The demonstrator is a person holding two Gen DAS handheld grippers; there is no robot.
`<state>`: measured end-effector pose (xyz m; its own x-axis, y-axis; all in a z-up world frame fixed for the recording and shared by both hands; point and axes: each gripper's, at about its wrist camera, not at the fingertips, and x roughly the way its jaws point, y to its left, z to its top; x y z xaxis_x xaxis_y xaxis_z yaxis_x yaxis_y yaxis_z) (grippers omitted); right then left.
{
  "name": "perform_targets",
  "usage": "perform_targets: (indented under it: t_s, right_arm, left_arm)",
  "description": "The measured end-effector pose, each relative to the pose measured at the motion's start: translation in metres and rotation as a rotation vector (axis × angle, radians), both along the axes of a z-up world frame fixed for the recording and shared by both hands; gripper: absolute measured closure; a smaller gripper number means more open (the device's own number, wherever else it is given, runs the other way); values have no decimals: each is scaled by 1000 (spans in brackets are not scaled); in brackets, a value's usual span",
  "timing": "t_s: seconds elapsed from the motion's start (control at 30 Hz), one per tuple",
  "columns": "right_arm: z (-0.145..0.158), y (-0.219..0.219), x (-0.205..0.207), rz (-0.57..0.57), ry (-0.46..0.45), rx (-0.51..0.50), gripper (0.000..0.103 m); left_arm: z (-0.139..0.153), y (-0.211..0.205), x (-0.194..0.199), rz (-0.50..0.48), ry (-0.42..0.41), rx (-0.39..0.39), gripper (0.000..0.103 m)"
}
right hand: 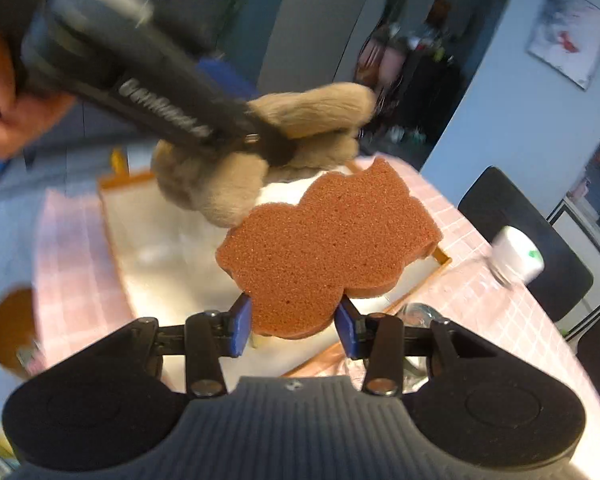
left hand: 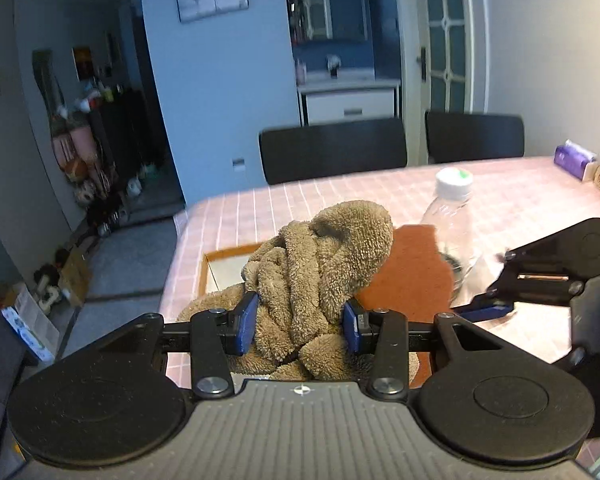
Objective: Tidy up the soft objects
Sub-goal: 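Lift the plush toy and sponge over the box with both grippers, then open both grippers to drop the plush toy and sponge into the box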
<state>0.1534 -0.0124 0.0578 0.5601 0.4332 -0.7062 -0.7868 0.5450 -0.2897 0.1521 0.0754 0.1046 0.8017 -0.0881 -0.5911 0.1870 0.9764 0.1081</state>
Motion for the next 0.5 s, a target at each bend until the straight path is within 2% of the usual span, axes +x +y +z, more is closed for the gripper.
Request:
perform_targets:
  t_s: [0.1, 0.27, 0.5]
  right_arm:
    - [-14, 21, 18, 10, -24, -94, 59]
    - [-29, 32, 45, -13, -12, -126, 59]
    - [-50, 53, 65, -37, 3, -159, 59]
  left_arm:
    - [-16, 3, 25, 20, 31, 11, 54]
    - [-43, 27, 63, 34, 126, -45, 54]
    - [-66, 46, 79, 49, 201, -88, 54]
